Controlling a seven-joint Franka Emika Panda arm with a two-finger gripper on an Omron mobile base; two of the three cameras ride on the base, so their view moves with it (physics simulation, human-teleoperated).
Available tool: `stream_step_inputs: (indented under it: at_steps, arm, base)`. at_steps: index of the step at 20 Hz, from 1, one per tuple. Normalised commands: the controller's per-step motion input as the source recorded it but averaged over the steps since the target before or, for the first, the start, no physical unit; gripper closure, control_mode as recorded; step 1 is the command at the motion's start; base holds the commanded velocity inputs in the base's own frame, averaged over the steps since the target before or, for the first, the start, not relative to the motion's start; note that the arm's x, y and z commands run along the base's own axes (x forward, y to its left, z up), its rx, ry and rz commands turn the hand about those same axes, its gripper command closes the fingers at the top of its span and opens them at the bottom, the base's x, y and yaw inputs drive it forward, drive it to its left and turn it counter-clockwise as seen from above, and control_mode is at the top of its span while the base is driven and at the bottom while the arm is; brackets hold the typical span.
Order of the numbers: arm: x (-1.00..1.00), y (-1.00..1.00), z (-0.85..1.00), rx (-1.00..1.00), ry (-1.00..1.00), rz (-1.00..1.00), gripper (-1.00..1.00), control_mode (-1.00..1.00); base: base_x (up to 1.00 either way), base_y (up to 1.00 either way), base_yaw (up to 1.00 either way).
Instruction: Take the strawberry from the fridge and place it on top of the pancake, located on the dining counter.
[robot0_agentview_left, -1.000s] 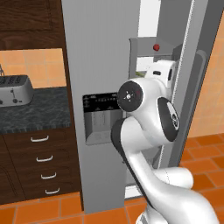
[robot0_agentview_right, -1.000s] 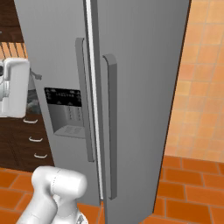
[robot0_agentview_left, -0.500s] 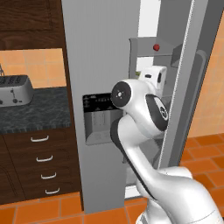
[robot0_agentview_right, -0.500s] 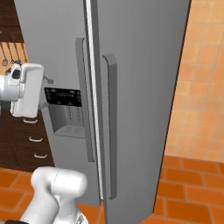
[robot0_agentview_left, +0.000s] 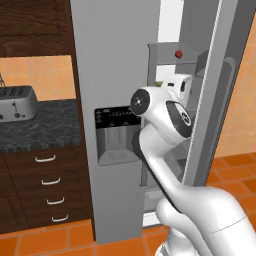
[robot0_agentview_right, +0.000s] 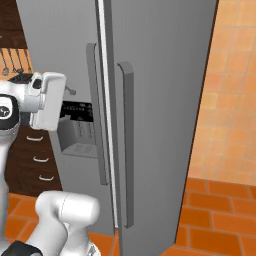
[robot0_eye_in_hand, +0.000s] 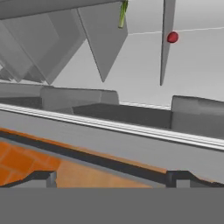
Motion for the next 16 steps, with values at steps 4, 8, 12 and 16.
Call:
stream_step_inputs:
  at_steps: [4, 8, 12, 16]
  arm:
    - [0.36, -0.34, -0.1, 0.0, 0.0, -0.03, -1.0, -1.0]
    - [0.64, 0.0, -0.29, 0.0, 0.0, -0.02, -1.0, -1.0]
    - [0.56, 0.0, -0.3, 0.0, 0.0, -0.06, -1.0, -1.0]
    - [0.36, -0.08, -0.16, 0.0, 0.0, -0.09, -1.0, -1.0]
  base:
    - [0.0, 0.0, 0.0]
    - [0.0, 0.0, 0.0]
    - [0.0, 0.0, 0.0]
    - [0.0, 0.0, 0.0]
